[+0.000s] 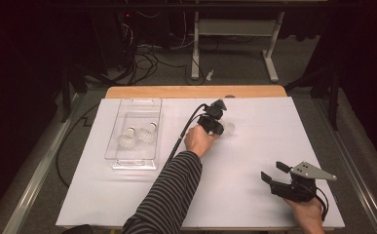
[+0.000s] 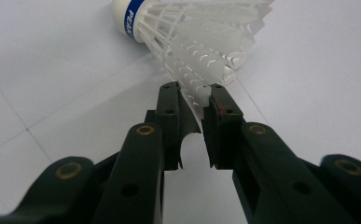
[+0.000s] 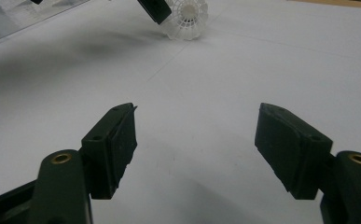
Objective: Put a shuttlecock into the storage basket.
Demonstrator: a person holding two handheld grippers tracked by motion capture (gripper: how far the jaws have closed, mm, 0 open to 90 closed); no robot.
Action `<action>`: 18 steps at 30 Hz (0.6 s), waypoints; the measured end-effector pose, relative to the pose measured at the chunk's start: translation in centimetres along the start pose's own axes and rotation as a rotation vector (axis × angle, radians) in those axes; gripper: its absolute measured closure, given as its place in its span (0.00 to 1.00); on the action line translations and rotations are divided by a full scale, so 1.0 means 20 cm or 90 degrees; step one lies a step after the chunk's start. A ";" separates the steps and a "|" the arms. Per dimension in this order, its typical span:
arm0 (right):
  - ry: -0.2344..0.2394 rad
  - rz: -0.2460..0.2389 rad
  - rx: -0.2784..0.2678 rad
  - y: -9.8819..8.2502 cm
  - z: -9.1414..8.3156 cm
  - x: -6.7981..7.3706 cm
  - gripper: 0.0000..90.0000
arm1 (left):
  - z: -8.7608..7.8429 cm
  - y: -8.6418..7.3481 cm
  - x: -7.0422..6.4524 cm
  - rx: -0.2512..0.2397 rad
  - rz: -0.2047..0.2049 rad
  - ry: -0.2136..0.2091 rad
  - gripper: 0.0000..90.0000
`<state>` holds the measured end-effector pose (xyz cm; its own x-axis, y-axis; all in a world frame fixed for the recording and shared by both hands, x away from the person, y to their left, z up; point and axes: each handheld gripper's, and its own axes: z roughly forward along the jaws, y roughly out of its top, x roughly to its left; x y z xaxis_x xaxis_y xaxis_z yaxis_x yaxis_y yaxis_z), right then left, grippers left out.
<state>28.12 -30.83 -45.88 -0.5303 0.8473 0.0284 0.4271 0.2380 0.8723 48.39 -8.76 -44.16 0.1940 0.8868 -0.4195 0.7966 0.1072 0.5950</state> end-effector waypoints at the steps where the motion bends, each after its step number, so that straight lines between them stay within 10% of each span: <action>1: 0.000 0.000 0.000 0.00 0.00 0.00 0.33 | 0.00 0.00 0.00 -0.001 0.001 0.001 0.88; 18: 0.000 0.002 0.000 0.00 0.00 0.00 0.33 | 0.00 -0.01 0.01 -0.001 0.013 0.016 0.99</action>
<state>28.09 -30.85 -45.87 -0.5288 0.8482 0.0310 0.4287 0.2353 0.8723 48.35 -8.66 -44.35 0.1961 0.8996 -0.3902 0.7916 0.0896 0.6044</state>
